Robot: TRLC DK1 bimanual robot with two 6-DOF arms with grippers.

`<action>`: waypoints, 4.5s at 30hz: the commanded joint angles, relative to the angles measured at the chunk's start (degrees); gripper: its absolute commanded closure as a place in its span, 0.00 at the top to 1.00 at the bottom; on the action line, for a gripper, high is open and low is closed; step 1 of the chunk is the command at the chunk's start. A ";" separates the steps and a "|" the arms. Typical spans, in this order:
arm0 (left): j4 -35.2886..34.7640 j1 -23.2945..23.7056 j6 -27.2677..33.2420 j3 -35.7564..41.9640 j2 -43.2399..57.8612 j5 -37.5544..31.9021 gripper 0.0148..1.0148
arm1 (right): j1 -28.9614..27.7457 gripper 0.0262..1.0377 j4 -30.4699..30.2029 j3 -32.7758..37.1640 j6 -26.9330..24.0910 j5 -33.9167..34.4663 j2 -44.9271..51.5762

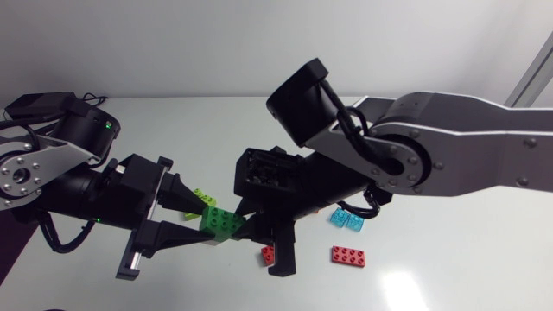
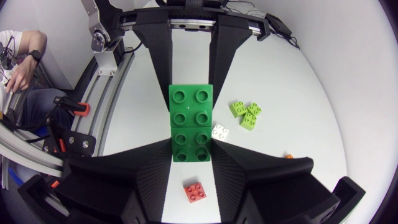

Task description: Separate the duplo bricks

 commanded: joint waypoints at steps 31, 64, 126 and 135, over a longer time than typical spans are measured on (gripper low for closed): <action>0.36 -0.92 0.99 1.38 -0.62 0.17 0.30 | -4.10 0.15 -4.66 -1.01 -2.12 1.19 -2.51; 0.27 -2.95 0.99 0.24 -0.71 -2.20 0.30 | 0.12 0.16 -6.41 -16.22 -15.65 28.70 9.88; 11.61 -9.71 -9.47 1.65 3.42 -6.60 0.30 | -1.99 0.84 -2.99 -1.98 4.91 1.54 -5.59; 11.61 -10.24 -9.82 2.26 3.60 -6.60 0.30 | -0.41 0.61 -1.05 -3.47 5.71 1.54 -4.79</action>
